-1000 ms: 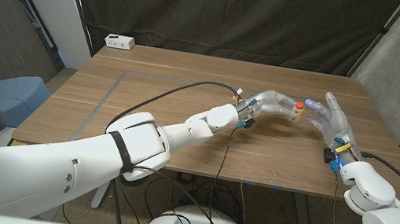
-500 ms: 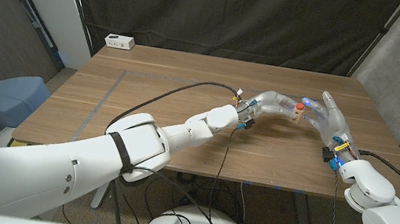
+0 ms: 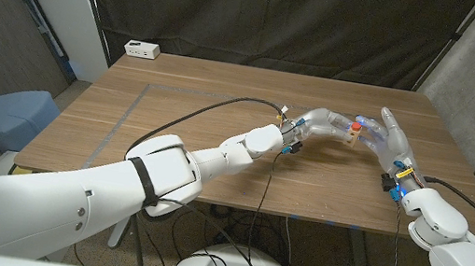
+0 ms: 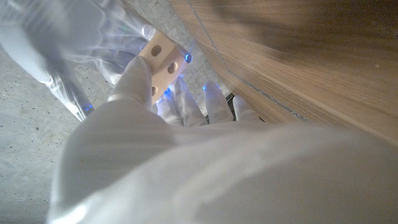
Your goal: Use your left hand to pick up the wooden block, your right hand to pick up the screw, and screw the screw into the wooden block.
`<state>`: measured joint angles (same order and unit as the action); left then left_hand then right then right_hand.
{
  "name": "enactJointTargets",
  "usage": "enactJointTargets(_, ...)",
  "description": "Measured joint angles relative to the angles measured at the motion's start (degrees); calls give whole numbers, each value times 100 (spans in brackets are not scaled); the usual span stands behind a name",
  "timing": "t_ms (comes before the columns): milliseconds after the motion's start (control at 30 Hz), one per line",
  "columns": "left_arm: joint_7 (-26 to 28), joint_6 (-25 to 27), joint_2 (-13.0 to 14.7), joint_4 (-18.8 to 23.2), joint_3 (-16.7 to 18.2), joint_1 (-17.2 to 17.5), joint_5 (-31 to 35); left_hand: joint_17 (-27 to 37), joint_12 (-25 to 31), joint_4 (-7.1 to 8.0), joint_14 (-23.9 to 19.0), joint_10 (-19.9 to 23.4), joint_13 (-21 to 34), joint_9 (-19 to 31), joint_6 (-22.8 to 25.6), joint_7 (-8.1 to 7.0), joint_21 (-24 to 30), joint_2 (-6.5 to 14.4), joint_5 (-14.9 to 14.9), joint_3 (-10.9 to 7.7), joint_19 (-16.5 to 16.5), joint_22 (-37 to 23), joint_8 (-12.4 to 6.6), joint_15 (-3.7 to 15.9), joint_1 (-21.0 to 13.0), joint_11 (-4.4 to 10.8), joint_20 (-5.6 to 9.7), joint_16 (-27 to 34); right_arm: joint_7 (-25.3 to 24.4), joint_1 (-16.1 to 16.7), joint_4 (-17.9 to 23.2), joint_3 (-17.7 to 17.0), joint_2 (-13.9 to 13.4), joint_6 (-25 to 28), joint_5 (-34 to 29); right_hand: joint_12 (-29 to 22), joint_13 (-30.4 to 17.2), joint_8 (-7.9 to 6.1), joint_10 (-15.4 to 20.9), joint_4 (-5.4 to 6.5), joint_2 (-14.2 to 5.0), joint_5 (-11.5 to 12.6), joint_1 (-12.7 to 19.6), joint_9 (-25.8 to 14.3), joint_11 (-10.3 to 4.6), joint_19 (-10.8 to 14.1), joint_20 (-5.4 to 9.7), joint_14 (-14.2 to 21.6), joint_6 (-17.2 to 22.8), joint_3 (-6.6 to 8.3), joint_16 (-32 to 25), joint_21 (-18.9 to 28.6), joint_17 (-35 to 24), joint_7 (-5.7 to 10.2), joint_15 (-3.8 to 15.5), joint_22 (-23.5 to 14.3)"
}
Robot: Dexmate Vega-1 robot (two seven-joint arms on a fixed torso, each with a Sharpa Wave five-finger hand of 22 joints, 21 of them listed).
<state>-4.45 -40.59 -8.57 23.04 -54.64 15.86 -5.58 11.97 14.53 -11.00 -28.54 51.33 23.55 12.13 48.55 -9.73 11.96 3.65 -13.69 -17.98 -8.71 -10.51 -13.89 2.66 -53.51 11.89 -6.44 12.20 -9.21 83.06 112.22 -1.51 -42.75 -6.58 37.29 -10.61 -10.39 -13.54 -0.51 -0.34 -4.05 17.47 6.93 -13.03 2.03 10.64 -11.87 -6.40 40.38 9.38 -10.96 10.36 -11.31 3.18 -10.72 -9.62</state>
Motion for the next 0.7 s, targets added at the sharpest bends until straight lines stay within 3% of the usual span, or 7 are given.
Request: enactJointTargets(700,-21,13,-2,-12,9,0,-9,16,0,0,0,-1,0,1,0,0,0,0,-12,0,0,0,0,0,0,1,0,0,-12,-59,2,63,-77,27,29,-21,-1,-88,62,0,-3,0,3,25,-61,0,0,1,344,0,0,0,12,-82,0,0)
